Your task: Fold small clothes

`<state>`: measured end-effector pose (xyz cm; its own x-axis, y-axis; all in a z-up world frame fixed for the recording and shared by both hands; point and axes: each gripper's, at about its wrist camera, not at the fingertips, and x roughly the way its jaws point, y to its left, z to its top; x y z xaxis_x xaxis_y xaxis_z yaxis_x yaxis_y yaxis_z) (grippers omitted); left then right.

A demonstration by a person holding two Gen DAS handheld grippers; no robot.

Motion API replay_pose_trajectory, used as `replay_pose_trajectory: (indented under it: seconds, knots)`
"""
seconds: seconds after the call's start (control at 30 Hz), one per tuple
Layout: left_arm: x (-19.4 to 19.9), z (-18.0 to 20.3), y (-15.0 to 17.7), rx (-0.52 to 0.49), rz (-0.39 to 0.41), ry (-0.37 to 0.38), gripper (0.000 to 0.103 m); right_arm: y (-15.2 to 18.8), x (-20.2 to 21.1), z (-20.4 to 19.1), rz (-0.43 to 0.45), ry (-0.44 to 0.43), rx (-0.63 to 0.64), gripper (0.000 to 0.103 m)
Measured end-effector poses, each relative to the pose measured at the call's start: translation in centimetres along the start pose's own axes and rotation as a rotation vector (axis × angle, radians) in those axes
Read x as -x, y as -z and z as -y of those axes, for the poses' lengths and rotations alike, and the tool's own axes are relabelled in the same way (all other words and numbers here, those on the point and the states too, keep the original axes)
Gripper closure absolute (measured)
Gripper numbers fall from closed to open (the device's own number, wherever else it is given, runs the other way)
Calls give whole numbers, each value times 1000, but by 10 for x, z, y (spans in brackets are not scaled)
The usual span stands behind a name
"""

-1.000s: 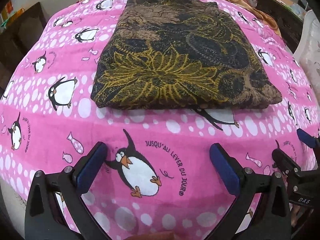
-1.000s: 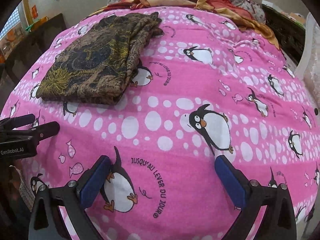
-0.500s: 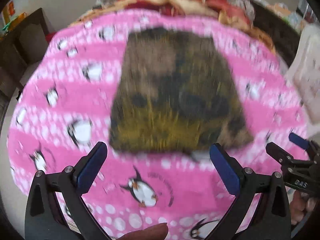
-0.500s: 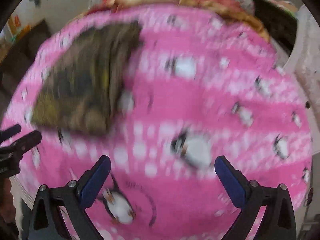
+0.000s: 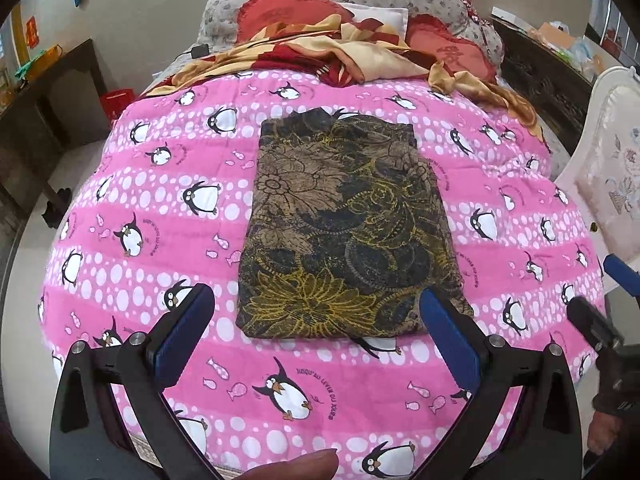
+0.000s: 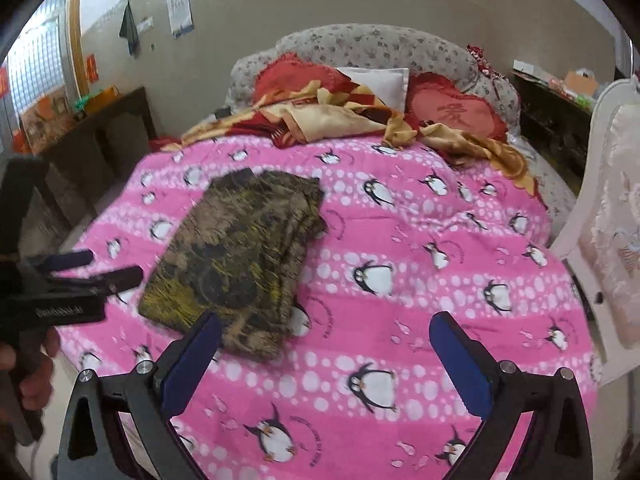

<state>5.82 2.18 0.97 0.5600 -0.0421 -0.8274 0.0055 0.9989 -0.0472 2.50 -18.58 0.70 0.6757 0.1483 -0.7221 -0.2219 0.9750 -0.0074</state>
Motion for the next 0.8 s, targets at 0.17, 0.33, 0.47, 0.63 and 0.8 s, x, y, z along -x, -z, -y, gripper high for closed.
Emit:
replay_pose_trajectory:
  seconds: [0.17, 0.33, 0.47, 0.63, 0.8]
  knots:
    - [3, 5, 1, -11, 8, -6, 0, 7, -1, 0, -13, 0, -3, 0]
    - [3, 6, 1, -13, 7, -10, 0, 7, -2, 0, -15, -7, -18, 0]
    - [3, 6, 2, -12, 2, -13, 0, 7, -2, 2, -20, -13, -30, 0]
    - [1, 4, 3, -11, -2, -8, 0, 8, -5, 1, -28, -15, -31, 0]
    - [0, 4, 3, -8, -5, -9, 0, 8, -6, -2, -30, -17, -25, 0]
